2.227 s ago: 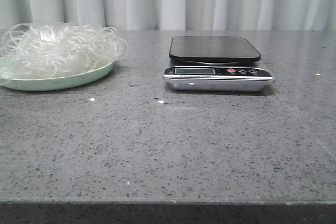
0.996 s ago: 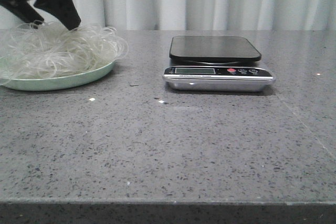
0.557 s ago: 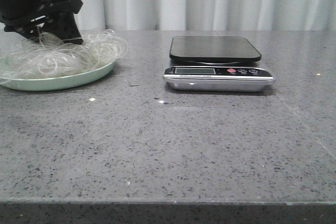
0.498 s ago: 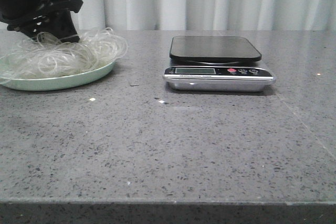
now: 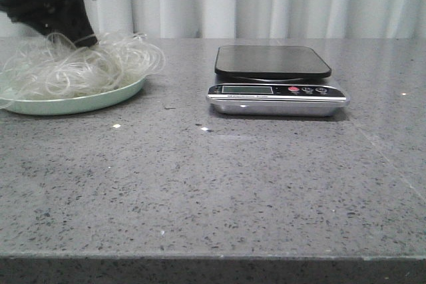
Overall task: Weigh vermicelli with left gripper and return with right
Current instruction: 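Lower the left gripper onto the vermicelli pile and close on it, then carry the vermicelli with the left gripper onto the scale pan and release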
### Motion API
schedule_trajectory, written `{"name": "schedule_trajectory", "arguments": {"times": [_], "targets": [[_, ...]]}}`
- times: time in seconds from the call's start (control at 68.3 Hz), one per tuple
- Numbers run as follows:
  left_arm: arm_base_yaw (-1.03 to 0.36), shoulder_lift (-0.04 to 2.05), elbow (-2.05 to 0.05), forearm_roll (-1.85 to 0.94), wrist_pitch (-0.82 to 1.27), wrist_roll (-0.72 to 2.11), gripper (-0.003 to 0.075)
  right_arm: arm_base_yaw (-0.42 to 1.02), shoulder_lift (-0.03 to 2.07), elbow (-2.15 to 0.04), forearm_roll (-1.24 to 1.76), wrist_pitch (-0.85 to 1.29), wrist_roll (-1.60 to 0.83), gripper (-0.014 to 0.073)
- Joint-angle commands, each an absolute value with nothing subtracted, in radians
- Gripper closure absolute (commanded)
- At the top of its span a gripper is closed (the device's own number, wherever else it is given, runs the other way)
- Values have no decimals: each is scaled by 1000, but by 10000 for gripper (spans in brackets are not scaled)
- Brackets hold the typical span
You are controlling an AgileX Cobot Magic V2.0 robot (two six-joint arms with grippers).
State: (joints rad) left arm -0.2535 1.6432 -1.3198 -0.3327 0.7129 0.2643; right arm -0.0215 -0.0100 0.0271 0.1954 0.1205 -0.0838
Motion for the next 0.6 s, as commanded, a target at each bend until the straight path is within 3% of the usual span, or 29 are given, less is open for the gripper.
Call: {"name": "schedule_trajectory", "arguments": {"times": [0.0, 0.264, 0.586], "targets": [[-258, 1562, -1423, -394, 675, 255, 582, -22, -26, 20, 196, 34, -88, 443], [-305, 1554, -1626, -492, 672, 259, 582, -22, -26, 20, 196, 34, -88, 443], [-582, 1600, -1693, -340, 405, 265, 582, -22, -26, 20, 196, 34, -88, 443]]}}
